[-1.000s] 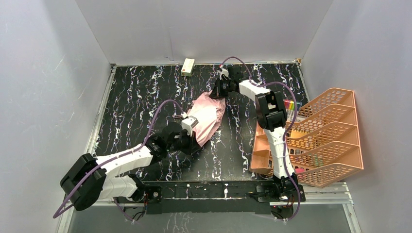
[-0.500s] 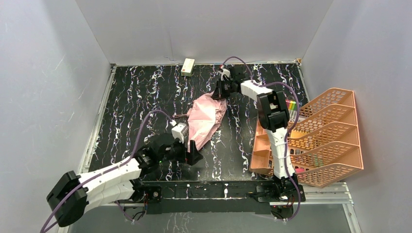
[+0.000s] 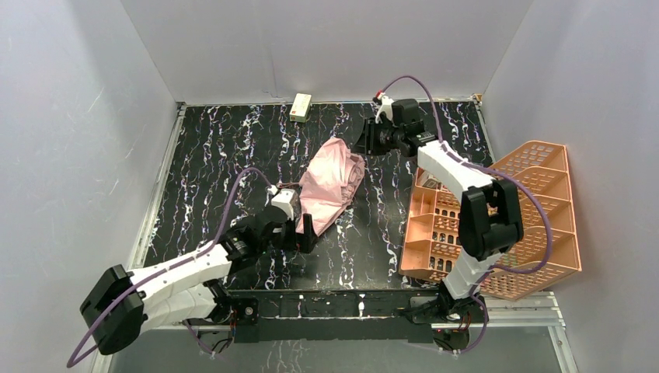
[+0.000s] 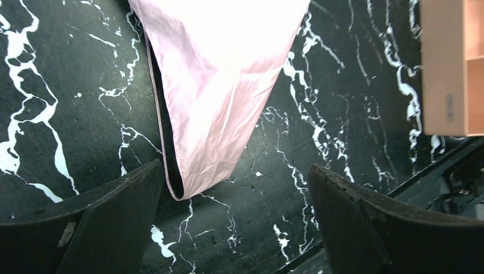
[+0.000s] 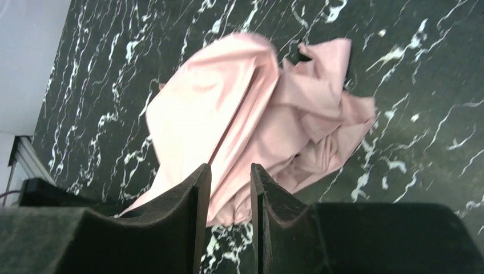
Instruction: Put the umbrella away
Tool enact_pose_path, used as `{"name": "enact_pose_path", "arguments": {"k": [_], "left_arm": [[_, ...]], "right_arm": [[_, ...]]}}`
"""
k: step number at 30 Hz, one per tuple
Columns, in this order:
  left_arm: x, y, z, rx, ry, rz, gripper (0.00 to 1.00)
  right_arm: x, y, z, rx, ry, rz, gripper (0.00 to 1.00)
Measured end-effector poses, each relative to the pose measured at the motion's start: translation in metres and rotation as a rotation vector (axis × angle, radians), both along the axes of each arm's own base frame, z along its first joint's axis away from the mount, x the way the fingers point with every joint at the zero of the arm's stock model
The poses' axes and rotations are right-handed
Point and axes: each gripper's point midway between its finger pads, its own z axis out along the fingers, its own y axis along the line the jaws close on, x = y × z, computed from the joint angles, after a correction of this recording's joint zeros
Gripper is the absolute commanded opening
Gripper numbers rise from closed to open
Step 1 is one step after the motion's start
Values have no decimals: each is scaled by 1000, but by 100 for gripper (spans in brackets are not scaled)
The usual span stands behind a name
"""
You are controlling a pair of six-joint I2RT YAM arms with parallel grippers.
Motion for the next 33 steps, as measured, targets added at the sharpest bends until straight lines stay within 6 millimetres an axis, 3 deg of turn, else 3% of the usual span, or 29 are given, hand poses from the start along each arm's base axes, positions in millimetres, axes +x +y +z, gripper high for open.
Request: {"name": "enact_pose_path", "arguments": {"k": [2,5,11,17,21,24,30,33], "left_arm": [[-2,0,-8,26,13,-18,95],[-6,-2,-15,26,18,-50,84],[-21,-17,-27,-29,72,-144,57],[-35,-33,-34,-90,124,-212,51],[-47,-48,-29,-122,120,-267,53],[-61,-61,-29,-135,127,-320,61],[-67,-65,-23,-156,133,-305,96],[-60,-54,-1,-183,82,-234,98]], "right_arm": [[-10,-1,3,-2,-5,2,40],[-27,-4,9,-1,-6,11,36],[-40,-8,18,10,-21,18,27],[-53,-13,9,-1,5,19,22],[-62,-16,5,-5,22,18,22],[-67,-17,3,-1,31,20,22],[-80,-17,3,15,45,39,23],[-92,-16,6,35,53,48,23]]}}
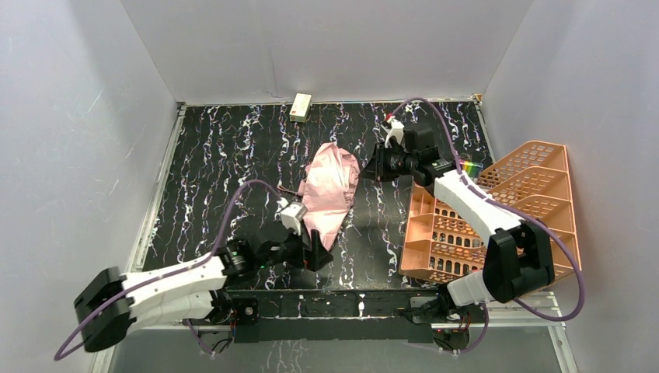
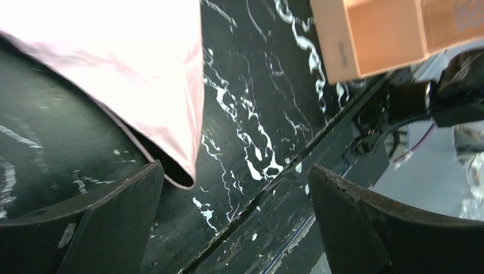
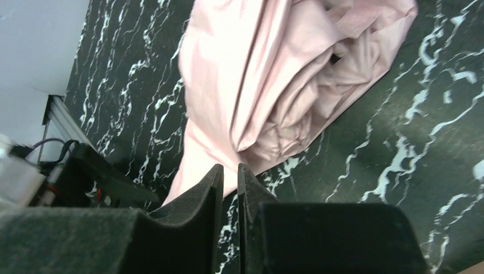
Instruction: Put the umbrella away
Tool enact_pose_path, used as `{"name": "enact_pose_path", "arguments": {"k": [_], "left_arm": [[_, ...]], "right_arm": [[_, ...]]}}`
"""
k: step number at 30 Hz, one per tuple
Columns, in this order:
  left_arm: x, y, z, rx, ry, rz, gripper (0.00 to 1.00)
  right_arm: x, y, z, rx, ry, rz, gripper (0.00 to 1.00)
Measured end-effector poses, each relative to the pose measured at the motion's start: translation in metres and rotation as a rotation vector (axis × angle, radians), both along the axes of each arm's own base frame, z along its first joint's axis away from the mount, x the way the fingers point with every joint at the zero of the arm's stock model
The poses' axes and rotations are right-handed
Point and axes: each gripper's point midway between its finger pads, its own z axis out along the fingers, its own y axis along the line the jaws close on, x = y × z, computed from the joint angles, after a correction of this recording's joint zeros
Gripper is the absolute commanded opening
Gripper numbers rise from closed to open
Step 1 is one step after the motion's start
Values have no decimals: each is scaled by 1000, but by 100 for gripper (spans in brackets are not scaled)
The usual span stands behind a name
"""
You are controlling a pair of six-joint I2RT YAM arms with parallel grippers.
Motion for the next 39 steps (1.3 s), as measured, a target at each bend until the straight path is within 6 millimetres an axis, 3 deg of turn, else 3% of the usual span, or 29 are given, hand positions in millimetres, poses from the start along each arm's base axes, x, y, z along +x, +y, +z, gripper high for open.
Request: {"name": "enact_pose_path", "arguments": {"k": [3,6,10,12,15,19,25,30,39], "left_arm": [[9,19,26,-16,-61,88,98],[19,34,54,-14,-118,162,98],[40,43,88,27,-184,224,98],[60,42,103,51,-204,250,98],[112,45,117,81,-208,313,98],[179,51,110,138,-155,346,98],[275,24,111,114,-118,251,98],[304,7,88,84,-43,157,91],[321,-15,61,40,31,34,73]], "right_arm": [[-18,7,2,17,2,16,25],[-50,28,-1,34,18,61,25],[-89,51,-22,40,68,91,25],[-105,54,-38,37,106,77,24],[-117,47,-64,16,167,4,26],[-118,35,-78,-3,194,-81,33],[-114,31,-67,22,157,-115,36],[-119,26,-71,17,163,-120,36],[-122,24,-73,11,164,-117,36]]}}
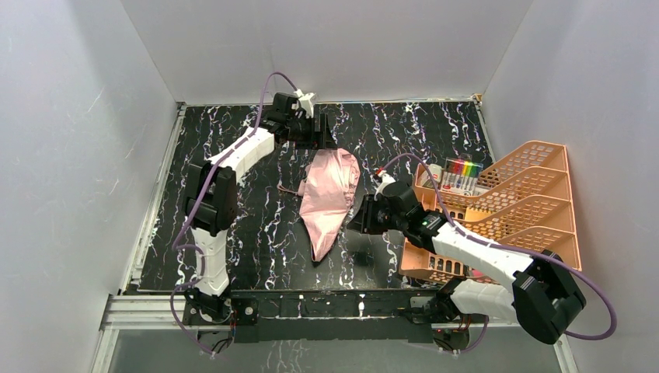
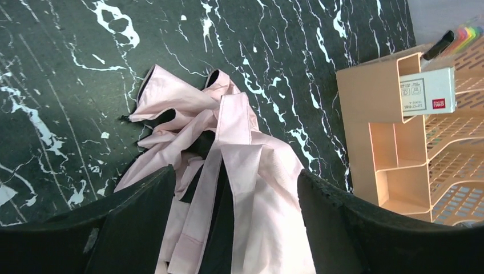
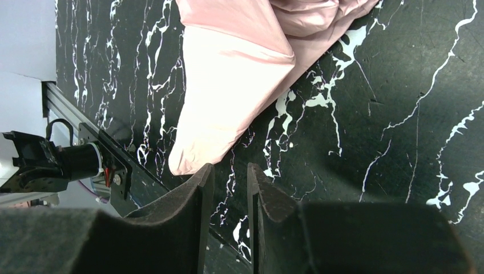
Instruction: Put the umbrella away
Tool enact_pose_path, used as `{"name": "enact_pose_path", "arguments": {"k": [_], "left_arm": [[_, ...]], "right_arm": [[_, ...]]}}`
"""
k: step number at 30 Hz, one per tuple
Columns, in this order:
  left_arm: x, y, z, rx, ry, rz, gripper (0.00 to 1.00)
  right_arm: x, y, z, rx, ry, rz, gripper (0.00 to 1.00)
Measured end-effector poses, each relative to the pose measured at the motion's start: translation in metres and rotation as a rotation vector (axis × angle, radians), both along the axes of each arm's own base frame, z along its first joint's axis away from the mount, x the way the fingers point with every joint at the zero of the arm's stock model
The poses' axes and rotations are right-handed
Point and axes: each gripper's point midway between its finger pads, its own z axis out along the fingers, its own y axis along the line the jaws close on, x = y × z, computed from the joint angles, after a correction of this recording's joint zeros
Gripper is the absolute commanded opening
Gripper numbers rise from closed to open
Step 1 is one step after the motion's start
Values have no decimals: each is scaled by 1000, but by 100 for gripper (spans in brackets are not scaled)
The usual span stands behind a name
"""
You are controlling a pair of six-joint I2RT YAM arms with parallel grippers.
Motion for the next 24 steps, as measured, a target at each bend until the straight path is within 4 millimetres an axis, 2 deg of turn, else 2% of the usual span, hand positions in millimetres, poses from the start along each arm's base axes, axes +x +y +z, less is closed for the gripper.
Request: {"name": "enact_pose_path", "arguments": {"k": [6,13,16,19,24], "left_arm": [[2,-6,-3,-26,17,-37,46],[1,-9,-2,-45,22,-57,20],[0,-9,-1,-46,20,-58,14],[-1,-9,3,-48,14,-60,12],[-14,-5,26,-71,-11,-66,12]], "right_arm": [[-4,-4,-2,-19,7,4,36],[-3,-7,-2,-27,2,-5,35],[-2,-7,-2,-28,1,-7,35],[-2,-7,-2,-31,-2,-10,35],[-1,-8,-2,-34,-7,-12,35]]}}
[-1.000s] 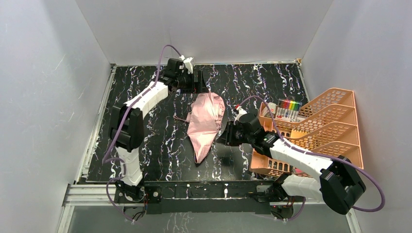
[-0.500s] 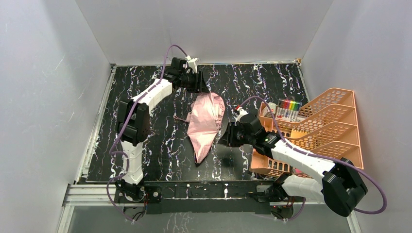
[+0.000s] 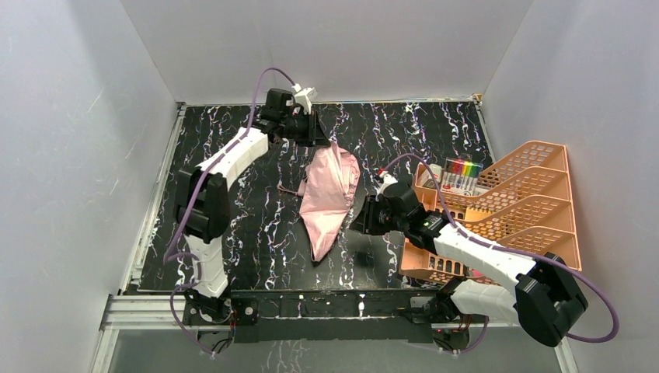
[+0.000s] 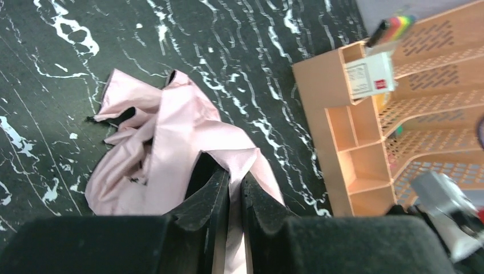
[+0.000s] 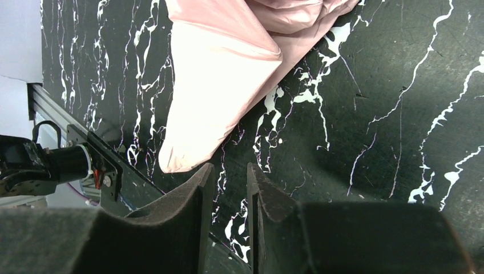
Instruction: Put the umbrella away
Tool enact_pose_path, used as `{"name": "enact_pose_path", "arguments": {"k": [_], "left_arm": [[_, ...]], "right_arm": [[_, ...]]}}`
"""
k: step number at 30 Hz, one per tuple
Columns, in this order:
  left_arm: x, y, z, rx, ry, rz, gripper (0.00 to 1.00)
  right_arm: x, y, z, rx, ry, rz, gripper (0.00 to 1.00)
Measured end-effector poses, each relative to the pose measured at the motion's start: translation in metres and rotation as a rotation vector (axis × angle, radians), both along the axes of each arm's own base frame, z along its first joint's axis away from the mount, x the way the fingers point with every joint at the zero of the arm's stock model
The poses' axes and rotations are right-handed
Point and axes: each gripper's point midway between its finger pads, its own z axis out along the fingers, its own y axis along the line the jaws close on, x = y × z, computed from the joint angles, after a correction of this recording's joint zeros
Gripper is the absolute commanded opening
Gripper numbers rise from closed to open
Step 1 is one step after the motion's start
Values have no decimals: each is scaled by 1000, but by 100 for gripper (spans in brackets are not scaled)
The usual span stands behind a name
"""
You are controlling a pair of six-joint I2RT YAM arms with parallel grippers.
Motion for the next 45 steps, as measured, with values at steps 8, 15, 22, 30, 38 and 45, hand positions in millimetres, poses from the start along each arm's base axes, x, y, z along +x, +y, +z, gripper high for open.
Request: {"name": "enact_pose_path", "arguments": {"k": [8,15,22,30,38,45], "left_arm": [[-61,15,71,-80,-113,-34,16],[-154,20,78,-86,-149,-83,21],[-241,17,40,-91,-101,-120,32],[-312,12,-46,-35,66,-160,57],[-323,11,-66,-37,80,-142,71],[-334,17,-95,0,120,-143,84]], "right_arm": [[10,-4,7,-36,-41,-21,35],[36,-8,42,-80,-154,-68,33],[54,-6,86,-63,-276,-72,31],[45,25,103,35,-287,94,28],[38,52,93,124,-205,158,28],[18,81,62,164,-94,209,24]]}}
